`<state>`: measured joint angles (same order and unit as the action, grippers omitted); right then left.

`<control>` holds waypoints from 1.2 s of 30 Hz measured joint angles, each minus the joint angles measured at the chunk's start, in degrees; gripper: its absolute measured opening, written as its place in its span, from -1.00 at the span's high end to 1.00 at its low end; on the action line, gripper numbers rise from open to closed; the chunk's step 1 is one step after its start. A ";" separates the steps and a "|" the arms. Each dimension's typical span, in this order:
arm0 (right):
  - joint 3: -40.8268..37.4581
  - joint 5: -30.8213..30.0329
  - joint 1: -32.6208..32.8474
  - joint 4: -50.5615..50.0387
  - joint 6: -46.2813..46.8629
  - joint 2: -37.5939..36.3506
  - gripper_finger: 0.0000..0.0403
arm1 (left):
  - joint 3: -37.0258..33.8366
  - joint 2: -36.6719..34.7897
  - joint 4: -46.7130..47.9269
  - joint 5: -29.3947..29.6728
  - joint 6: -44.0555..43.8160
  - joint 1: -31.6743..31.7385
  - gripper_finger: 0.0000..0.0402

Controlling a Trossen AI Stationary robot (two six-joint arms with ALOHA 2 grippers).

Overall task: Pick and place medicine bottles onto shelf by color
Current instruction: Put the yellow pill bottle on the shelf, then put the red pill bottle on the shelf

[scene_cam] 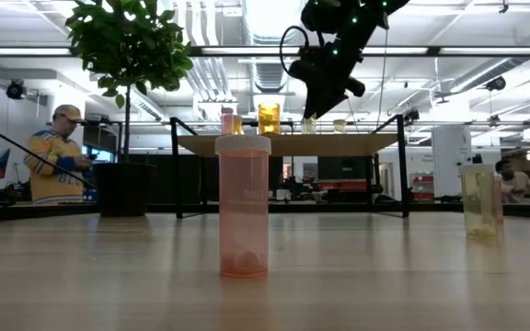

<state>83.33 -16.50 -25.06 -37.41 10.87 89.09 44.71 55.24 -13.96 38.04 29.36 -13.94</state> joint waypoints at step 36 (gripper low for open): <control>19.07 0.77 9.07 -36.81 11.34 -1.92 -0.07 | 0.00 0.15 -0.07 -0.07 -0.22 0.01 -0.14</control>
<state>102.40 -15.73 -15.98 -74.22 22.20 87.18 44.71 55.40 -14.02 37.98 29.15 -13.93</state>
